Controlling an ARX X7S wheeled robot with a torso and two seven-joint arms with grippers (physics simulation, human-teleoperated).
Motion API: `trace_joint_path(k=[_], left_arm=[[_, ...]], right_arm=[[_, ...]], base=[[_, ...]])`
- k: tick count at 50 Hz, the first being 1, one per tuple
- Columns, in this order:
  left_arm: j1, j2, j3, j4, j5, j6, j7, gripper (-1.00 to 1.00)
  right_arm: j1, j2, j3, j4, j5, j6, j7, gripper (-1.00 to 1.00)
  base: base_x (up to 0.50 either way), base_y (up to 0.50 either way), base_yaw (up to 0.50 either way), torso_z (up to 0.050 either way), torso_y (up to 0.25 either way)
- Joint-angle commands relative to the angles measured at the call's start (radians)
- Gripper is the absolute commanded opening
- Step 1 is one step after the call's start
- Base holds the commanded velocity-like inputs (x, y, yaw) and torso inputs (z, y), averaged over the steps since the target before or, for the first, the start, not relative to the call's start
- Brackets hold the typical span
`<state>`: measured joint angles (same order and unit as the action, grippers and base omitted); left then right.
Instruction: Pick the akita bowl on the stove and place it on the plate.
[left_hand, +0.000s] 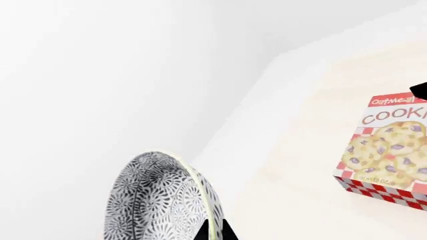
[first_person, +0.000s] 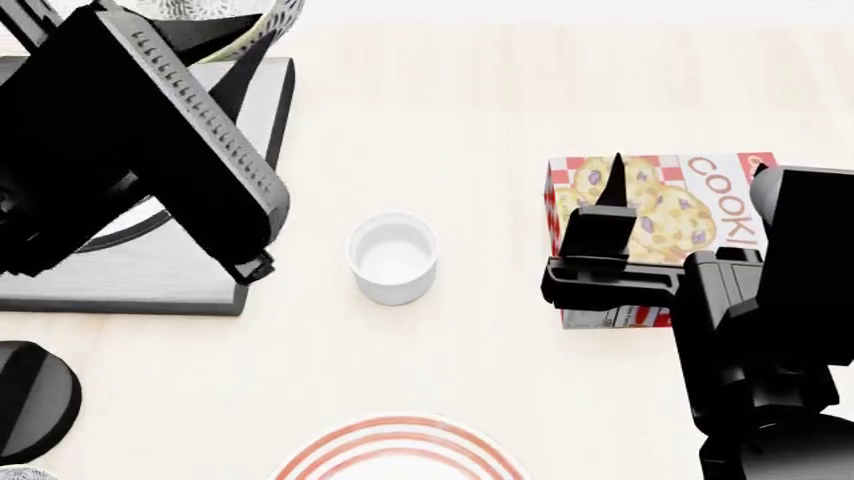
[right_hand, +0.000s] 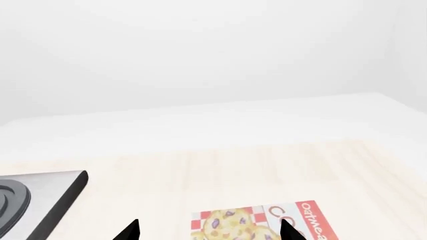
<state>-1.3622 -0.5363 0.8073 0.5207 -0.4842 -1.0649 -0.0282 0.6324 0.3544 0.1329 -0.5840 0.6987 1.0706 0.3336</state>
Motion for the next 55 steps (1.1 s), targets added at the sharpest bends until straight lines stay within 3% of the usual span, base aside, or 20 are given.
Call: trace_joint_path(k=[1,25,55], left_arm=[[-0.056,-0.065,0.092,0.165,0.025,-0.029,0.057,-1.00],[-0.098,-0.210,0.402,0.402,0.118,-0.045,0.149,-1.00],[-0.145,-0.217,0.708,0.506,0.219,-0.047,0.172,-1.00]], right_arm=[[0.003,0.001,0.002,-0.001,0.010,0.003,0.007,1.00],[-0.003,0.007,-0.003,0.002,0.016,-0.010,0.012,1.00],[-0.007,0.014,-0.014,0.018,0.017,-0.034,0.012,1.00]], base=[[0.00,0.00,0.00,0.000,0.000],[0.00,0.00,0.00,0.000,0.000],[0.00,0.00,0.00,0.000,0.000]])
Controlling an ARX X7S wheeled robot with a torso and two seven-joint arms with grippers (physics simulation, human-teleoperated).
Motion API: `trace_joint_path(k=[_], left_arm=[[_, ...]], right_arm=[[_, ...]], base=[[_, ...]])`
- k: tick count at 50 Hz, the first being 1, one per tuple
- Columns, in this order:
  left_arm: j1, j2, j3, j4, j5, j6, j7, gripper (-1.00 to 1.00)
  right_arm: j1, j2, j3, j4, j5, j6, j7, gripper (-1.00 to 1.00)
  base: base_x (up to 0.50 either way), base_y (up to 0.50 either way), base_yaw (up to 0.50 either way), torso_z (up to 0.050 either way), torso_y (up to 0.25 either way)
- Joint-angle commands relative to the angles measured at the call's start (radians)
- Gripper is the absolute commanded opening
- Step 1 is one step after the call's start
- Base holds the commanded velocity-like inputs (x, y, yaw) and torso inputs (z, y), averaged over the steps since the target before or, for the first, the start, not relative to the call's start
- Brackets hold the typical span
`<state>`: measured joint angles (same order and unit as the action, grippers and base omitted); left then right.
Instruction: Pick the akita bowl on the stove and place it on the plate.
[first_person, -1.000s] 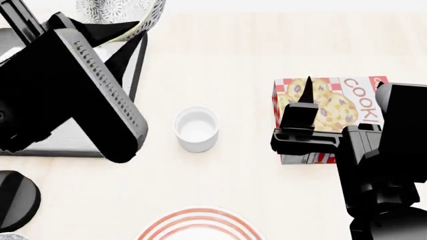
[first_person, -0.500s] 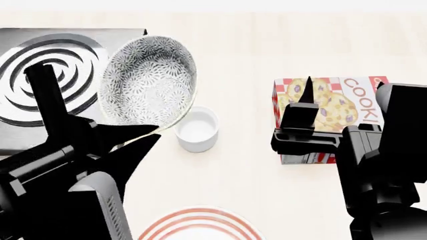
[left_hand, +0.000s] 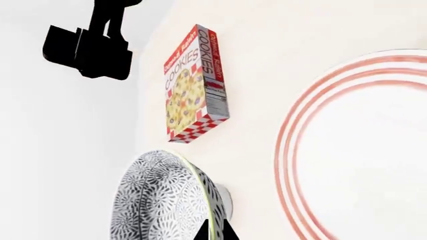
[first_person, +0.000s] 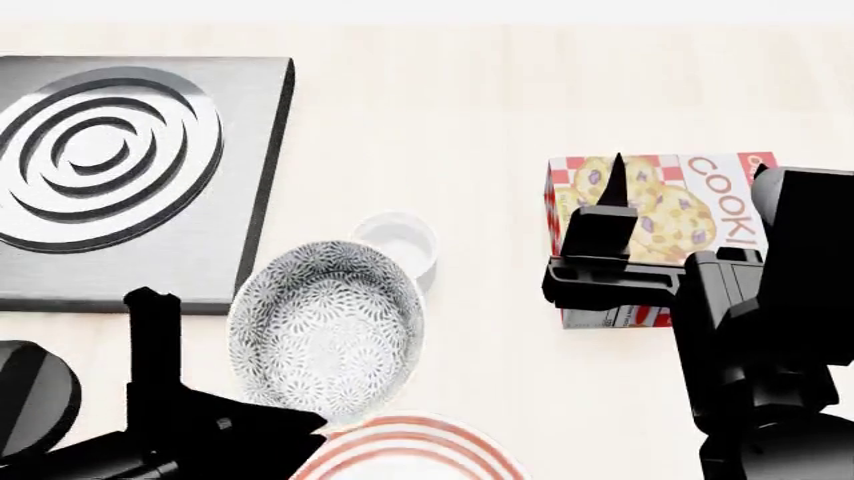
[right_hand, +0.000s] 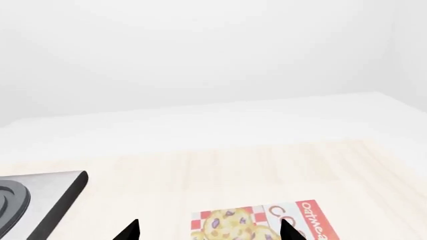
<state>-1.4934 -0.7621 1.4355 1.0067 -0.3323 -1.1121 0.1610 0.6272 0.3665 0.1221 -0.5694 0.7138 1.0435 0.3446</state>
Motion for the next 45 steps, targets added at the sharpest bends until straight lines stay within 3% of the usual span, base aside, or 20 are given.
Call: trace_joint_path(k=[1,38,45], left_arm=[[-0.013,0.013,0.090,0.018,0.073,0.001,-0.021,-1.00],[0.037,0.083,0.187,0.036,0.075,-0.035,-0.137,-1.00],[-0.076,0.110,0.280,0.040,-0.130,-0.015,-0.325,-1.00]], right_arm=[[-0.003,0.003,-0.004,0.005,0.000,-0.010,0.001,1.00],[0.000,0.011,-0.006,0.002,0.021,-0.008,0.017,1.00],[0.001,0.012,-0.006,0.003,0.024,-0.009,0.019,1.00]], base=[[0.00,0.00,0.00,0.000,0.000],[0.00,0.00,0.00,0.000,0.000],[0.00,0.00,0.00,0.000,0.000]])
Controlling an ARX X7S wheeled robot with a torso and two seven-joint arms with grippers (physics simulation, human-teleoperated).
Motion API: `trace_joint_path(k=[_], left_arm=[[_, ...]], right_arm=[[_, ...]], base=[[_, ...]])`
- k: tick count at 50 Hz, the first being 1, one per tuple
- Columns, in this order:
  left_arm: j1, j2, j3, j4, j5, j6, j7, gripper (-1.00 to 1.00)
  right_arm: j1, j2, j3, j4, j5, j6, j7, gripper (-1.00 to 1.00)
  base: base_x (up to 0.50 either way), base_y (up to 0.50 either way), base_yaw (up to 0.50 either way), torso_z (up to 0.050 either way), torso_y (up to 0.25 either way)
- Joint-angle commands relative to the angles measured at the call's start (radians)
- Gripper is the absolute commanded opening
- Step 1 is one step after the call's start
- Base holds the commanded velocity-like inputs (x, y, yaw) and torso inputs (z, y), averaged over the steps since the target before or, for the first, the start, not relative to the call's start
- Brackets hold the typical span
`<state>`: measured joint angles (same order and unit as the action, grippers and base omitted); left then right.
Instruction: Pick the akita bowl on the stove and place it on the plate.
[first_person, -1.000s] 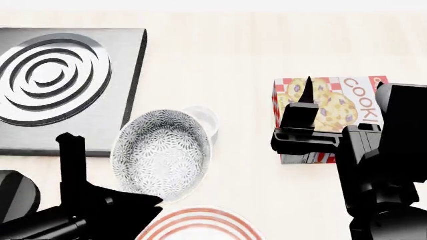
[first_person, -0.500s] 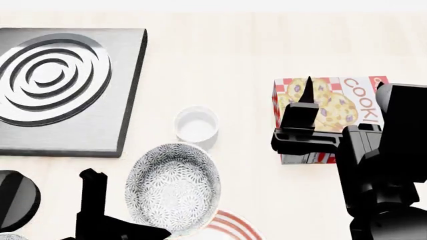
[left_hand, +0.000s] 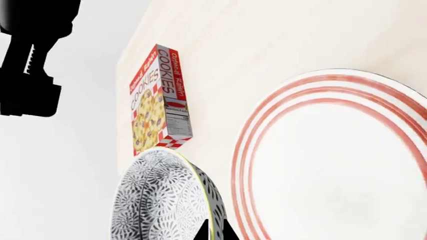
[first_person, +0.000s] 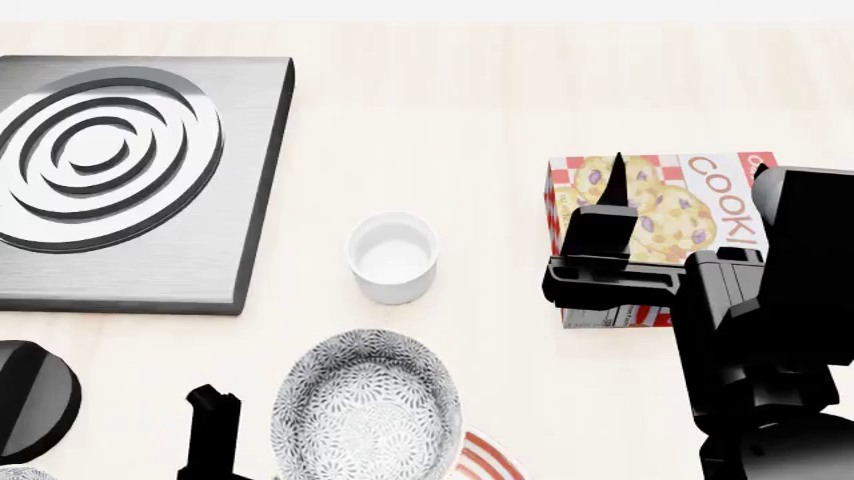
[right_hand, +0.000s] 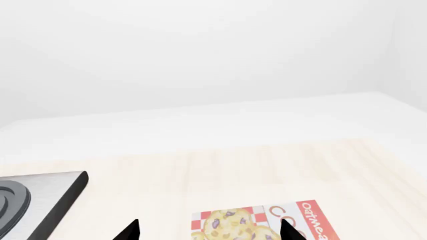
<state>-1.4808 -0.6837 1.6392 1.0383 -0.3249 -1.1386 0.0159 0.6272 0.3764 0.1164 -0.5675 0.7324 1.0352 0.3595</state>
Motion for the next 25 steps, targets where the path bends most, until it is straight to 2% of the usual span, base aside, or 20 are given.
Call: trace_joint_path(k=[1,6,12,25], left_arm=[[-0.113,0.038,0.092,0.008,-0.178,0.018,-0.215,-1.00],[-0.183,0.065,0.146,0.007,-0.304,0.042,-0.328,-1.00],[-0.228,0.092,0.197,0.005,-0.379,0.065,-0.415,-1.00],[-0.246,0.110,0.240,-0.007,-0.410,0.090,-0.471,-1.00]], right_arm=[[0.001,0.003,-0.001,0.002,0.005,-0.002,0.004,1.00],[-0.001,0.004,-0.004,0.008,0.003,-0.010,0.001,1.00],[-0.002,0.004,-0.004,0.007,0.006,-0.010,0.005,1.00],[0.002,0.006,-0.003,0.002,0.018,-0.003,0.015,1.00]], base=[[0.00,0.00,0.00,0.000,0.000],[0.00,0.00,0.00,0.000,0.002],[0.00,0.00,0.00,0.000,0.000],[0.00,0.00,0.00,0.000,0.000]])
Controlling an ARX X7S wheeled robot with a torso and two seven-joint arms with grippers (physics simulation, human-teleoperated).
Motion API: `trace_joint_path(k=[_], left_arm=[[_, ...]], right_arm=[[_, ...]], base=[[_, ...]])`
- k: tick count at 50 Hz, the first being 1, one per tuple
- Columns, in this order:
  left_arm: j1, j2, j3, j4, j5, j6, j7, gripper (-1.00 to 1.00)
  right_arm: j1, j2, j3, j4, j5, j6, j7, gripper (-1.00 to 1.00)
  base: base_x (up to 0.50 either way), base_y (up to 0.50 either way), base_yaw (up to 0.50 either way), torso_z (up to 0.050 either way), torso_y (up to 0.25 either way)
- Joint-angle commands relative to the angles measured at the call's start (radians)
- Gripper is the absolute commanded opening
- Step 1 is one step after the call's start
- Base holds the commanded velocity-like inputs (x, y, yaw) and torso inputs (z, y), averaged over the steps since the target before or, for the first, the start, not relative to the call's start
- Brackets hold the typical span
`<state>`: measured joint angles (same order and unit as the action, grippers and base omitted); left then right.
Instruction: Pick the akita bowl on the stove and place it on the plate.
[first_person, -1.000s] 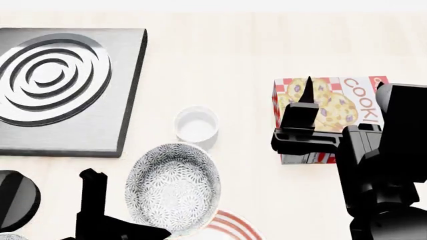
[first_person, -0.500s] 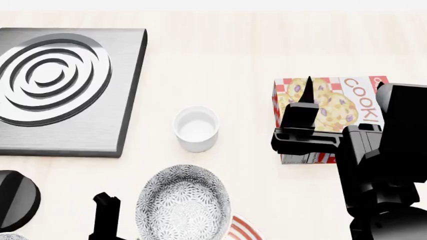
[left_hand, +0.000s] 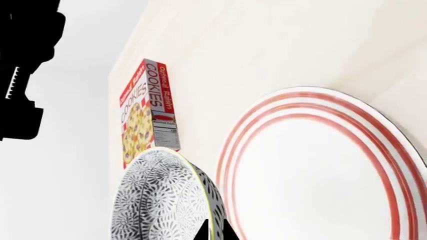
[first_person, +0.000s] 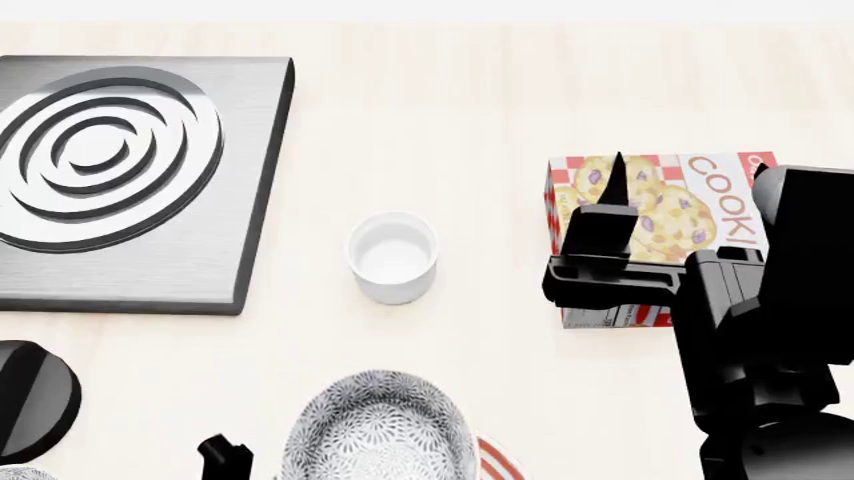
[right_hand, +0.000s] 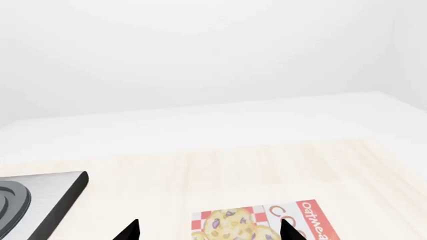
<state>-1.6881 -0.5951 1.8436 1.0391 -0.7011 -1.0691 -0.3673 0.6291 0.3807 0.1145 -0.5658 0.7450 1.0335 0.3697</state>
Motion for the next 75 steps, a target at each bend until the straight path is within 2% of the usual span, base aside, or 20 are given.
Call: trace_joint_path(k=[1,23,38,75], left_arm=[[-0.040,0.022,0.035,-0.009,-0.038,0.021,-0.090,-1.00],[0.011,0.033,0.107,-0.061,0.010,0.060,-0.129,-1.00],[0.040,0.047,0.102,-0.079,0.007,0.068,-0.155,-1.00],[0.138,0.080,0.179,-0.128,0.059,0.087,-0.202,-1.00]], right_arm=[[-0.001,0.002,-0.002,0.002,0.004,-0.004,0.003,1.00],[0.001,0.008,-0.002,-0.005,0.019,0.001,0.016,1.00],[-0.001,0.013,-0.013,0.009,0.012,-0.018,0.010,1.00],[-0.005,0.021,-0.021,0.015,0.022,-0.032,0.018,1.00]], base=[[0.00,0.00,0.00,0.000,0.000],[0.00,0.00,0.00,0.001,0.000],[0.00,0.00,0.00,0.000,0.000],[0.00,0.00,0.00,0.000,0.000]])
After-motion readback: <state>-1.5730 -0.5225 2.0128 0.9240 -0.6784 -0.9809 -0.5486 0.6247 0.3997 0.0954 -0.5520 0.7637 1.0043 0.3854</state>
